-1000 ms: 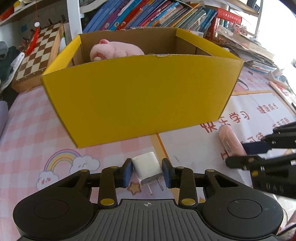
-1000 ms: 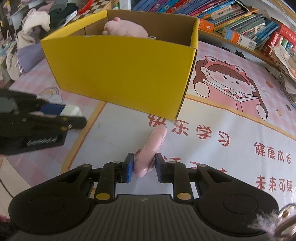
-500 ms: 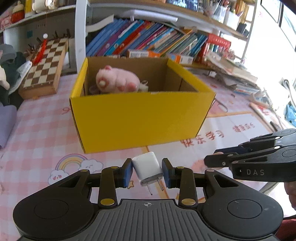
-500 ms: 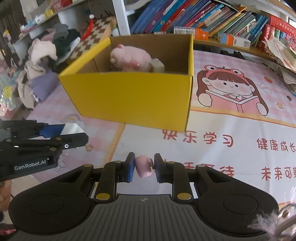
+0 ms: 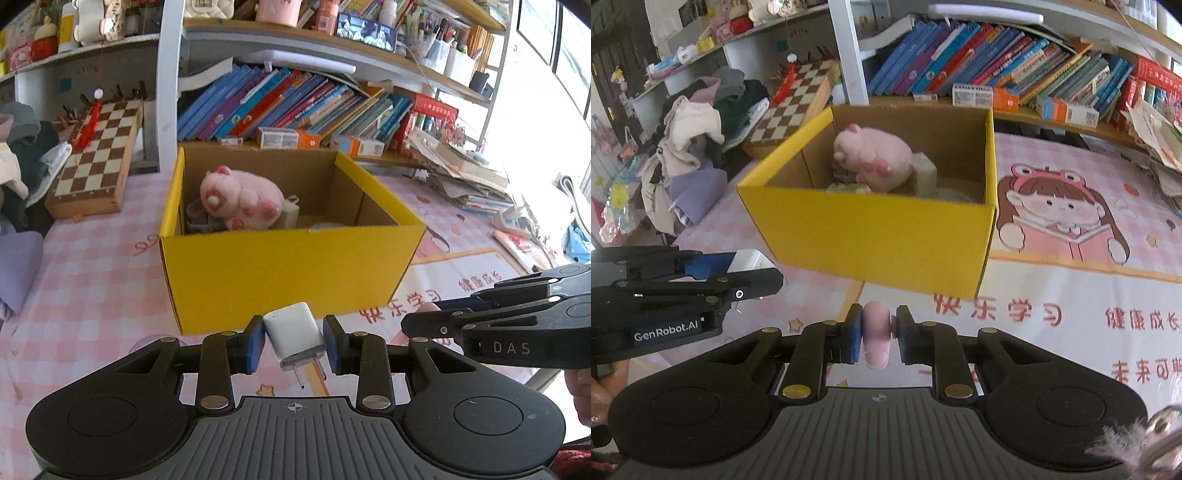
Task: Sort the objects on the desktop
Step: 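Carry the white charger and pink stick over the yellow box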
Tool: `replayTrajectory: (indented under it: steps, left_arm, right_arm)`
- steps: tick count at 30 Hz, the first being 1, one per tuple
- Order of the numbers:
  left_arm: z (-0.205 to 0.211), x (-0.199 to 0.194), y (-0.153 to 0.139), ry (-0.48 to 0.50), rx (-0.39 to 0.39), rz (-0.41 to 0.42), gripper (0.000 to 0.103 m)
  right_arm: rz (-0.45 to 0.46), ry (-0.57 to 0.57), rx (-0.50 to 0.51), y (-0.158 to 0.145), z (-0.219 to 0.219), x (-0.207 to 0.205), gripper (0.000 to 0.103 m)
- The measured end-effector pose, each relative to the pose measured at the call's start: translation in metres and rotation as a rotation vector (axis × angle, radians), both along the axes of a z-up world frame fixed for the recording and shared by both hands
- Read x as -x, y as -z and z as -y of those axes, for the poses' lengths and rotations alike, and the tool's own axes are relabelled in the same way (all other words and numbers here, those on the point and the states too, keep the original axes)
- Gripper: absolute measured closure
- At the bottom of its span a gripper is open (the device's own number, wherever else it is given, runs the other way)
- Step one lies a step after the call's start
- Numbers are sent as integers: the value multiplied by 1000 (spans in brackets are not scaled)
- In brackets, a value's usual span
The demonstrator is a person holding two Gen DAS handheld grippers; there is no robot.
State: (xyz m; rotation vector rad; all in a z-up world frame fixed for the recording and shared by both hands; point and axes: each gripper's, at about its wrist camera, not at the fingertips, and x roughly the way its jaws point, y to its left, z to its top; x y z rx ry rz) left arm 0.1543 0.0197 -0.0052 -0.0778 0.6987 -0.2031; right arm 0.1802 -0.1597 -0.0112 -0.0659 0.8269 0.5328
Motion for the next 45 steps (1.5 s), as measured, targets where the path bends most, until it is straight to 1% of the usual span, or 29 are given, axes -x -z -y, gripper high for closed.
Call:
replayTrajectory:
  steps: [7,12,16,21,24,26,30,36,41,45]
  left_arm:
    - [0,-6,-22,-2,-2,72,71]
    - [1,-16,-37,-14,-6,117,71]
    - [3,-29,-46,-26,-12,143,71]
    - [5,-47,-53,-42,-32,165,71]
    - [5,-60,-56,-55,-45,170,71]
    - [6,-69,-55,-63,-54,164,71]
    - [6,-89,-50,-73,-68,140,71]
    - [11,-118,-43,-64,-101,104,71]
    - [11,-147,-38,-64,-108,79,71]
    - [12,-173,-34,-46,-118,48,71]
  right_arm:
    - [84,-33,-53,-35,-2,-13,85]
    - [149,-66,-73,-58,-6,-30,85]
    - [190,-95,-82,-71,-10,-48,85]
    - [238,-128,-76,-80,-15,-74,85]
    - [244,-140,-65,-78,-16,-92,85]
    - [232,-144,-57,-73,-17,-106,85]
    - [189,-156,-32,-56,-20,-132,85]
    - [140,-209,24,-28,-27,-160,85]
    - [106,-266,100,-5,-35,-176,85]
    - [134,-327,133,1,-43,-179,85]
